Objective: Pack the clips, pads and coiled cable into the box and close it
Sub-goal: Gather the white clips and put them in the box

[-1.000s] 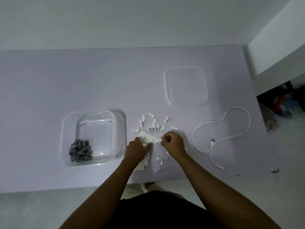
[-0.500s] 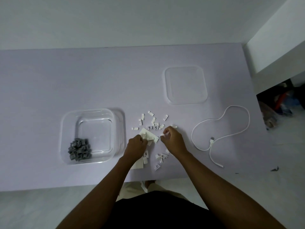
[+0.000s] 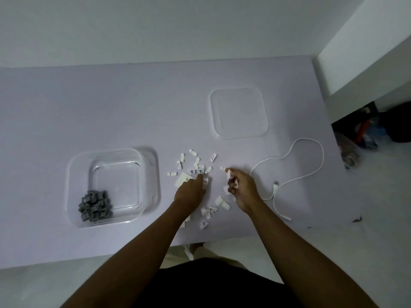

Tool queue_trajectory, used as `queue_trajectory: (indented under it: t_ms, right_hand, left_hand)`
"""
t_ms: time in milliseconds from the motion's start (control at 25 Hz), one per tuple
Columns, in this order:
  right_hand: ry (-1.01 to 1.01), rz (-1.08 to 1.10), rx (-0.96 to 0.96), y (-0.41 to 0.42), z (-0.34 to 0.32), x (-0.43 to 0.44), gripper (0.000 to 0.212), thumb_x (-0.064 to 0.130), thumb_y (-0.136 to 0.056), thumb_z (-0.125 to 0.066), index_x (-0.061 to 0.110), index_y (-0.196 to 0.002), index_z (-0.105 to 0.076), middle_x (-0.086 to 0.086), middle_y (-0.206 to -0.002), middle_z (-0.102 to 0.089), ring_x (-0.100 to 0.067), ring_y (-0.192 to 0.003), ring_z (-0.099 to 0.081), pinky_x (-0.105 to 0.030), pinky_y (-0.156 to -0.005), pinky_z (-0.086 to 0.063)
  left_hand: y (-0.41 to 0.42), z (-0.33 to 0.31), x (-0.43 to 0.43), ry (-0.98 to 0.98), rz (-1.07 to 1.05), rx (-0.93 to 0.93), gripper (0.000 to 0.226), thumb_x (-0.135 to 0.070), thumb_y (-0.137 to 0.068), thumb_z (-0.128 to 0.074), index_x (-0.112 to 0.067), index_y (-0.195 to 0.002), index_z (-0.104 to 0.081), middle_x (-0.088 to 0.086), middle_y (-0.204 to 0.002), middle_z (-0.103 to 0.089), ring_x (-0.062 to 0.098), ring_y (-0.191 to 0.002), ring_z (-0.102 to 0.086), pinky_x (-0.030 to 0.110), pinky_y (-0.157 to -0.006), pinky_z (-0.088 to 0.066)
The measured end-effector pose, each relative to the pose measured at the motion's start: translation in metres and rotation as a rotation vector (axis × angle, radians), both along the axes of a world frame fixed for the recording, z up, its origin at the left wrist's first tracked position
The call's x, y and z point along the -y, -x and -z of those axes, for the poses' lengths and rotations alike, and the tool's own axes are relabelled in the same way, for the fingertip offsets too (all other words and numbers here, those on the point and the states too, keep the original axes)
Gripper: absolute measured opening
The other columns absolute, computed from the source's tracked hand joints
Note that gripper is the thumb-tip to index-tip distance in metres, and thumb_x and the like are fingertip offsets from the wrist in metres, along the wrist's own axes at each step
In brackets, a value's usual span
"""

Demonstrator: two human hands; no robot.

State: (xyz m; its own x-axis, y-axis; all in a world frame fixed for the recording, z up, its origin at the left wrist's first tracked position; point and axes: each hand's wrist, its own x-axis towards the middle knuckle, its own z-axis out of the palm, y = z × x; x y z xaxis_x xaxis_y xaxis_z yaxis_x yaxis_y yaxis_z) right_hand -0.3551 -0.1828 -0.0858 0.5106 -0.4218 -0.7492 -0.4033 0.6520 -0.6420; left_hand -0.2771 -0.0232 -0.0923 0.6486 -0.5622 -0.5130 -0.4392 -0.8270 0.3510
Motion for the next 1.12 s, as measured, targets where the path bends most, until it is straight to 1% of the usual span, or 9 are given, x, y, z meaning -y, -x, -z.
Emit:
queue_trajectory:
  t_ms: [80, 200, 400, 520, 640, 720, 840, 920, 1120]
  right_hand:
    - [-0.261, 0.138, 0.11, 0.011, -0.01, 0.012, 0.023, 0.016, -0.09, -0.048, 0.004, -0.09, -0.068, -0.003, -0.069, -0.046, -0.01, -0.05, -0.035, -0.023, -0.047, -0.022]
    - [-0.238, 0.094, 0.11, 0.023, -0.014, 0.021, 0.03, 0.029, -0.094, -0.048, 0.01, -0.075, -0.061, -0.005, -0.068, -0.049, -0.012, -0.049, -0.041, -0.023, -0.042, -0.025]
    - [0.124, -0.063, -0.142, 0.024, -0.006, 0.017, 0.041, 0.037, -0.099, -0.057, 0.012, -0.066, -0.058, -0.009, -0.062, -0.053, -0.016, -0.048, -0.044, -0.025, -0.045, -0.029]
    - [0.453, -0.251, -0.16, 0.018, 0.008, 0.015, 0.034, 0.031, -0.097, -0.061, 0.009, -0.072, -0.066, -0.001, -0.059, -0.056, -0.014, -0.053, -0.048, -0.027, -0.053, -0.038]
    - [0.756, -0.492, -0.127, 0.01, 0.018, 0.009, 0.017, 0.026, -0.087, -0.072, 0.013, -0.076, -0.068, 0.0, -0.069, -0.067, -0.008, -0.064, -0.06, -0.028, -0.066, -0.047]
    - [0.787, -0.596, -0.049, -0.001, 0.015, 0.003, 0.005, 0.019, -0.083, -0.075, 0.018, -0.085, -0.07, 0.001, -0.08, -0.07, -0.002, -0.068, -0.062, -0.021, -0.068, -0.048]
    - [0.869, -0.767, 0.008, -0.025, 0.015, -0.007, 0.026, 0.015, -0.08, -0.076, 0.022, -0.105, -0.071, -0.003, -0.1, -0.07, -0.015, -0.082, -0.065, -0.026, -0.077, -0.051]
    - [0.927, -0.867, 0.011, -0.043, 0.018, -0.016, 0.032, 0.016, -0.079, -0.074, 0.023, -0.111, -0.071, -0.005, -0.107, -0.068, -0.021, -0.09, -0.066, -0.032, -0.08, -0.053]
    - [1.083, -1.004, -0.045, -0.054, 0.031, -0.027, 0.022, 0.019, -0.084, -0.07, 0.018, -0.106, -0.071, -0.007, -0.107, -0.065, -0.027, -0.095, -0.066, -0.032, -0.074, -0.051]
  left_hand:
    - [0.001, 0.004, 0.006, 0.013, -0.051, -0.052, 0.046, -0.028, -0.099, -0.048, -0.005, -0.138, -0.037, 0.019, -0.115, -0.066, 0.036, -0.104, -0.065, 0.04, -0.082, -0.05]
    - [0.0, 0.005, 0.011, 0.05, -0.101, -0.091, 0.042, -0.026, -0.101, -0.044, -0.003, -0.135, -0.038, 0.02, -0.111, -0.067, 0.037, -0.101, -0.066, 0.042, -0.082, -0.052]
    - [0.002, 0.003, 0.01, 0.1, -0.109, -0.087, 0.036, -0.025, -0.101, -0.041, -0.001, -0.127, -0.039, 0.022, -0.099, -0.068, 0.041, -0.092, -0.066, 0.039, -0.073, -0.048]
    - [0.001, -0.001, 0.009, 0.161, -0.139, -0.133, 0.029, -0.024, -0.098, -0.044, -0.003, -0.117, -0.041, 0.018, -0.087, -0.067, 0.037, -0.08, -0.065, 0.037, -0.065, -0.047]
    - [-0.007, -0.008, 0.004, 0.25, -0.235, -0.157, 0.019, -0.021, -0.094, -0.048, -0.004, -0.102, -0.043, 0.01, -0.073, -0.059, 0.03, -0.066, -0.058, 0.033, -0.055, -0.039]
    - [-0.017, -0.011, -0.002, 0.313, -0.297, -0.148, 0.017, -0.018, -0.092, -0.051, -0.007, -0.103, -0.045, 0.011, -0.074, -0.062, 0.031, -0.066, -0.06, 0.034, -0.057, -0.043]
    - [-0.037, -0.014, -0.012, 0.31, -0.344, -0.105, 0.024, -0.021, -0.095, -0.051, -0.01, -0.117, -0.054, 0.013, -0.089, -0.069, 0.034, -0.079, -0.065, 0.037, -0.072, -0.05]
    - [-0.049, -0.012, -0.016, 0.244, -0.401, -0.088, 0.023, -0.025, -0.097, -0.047, -0.01, -0.109, -0.06, 0.012, -0.093, -0.069, 0.033, -0.089, -0.065, 0.036, -0.077, -0.049]
    - [-0.054, -0.006, -0.019, 0.141, -0.299, -0.005, 0.031, -0.034, -0.098, -0.048, -0.005, -0.104, -0.055, 0.015, -0.097, -0.066, 0.033, -0.091, -0.063, 0.032, -0.069, -0.042]
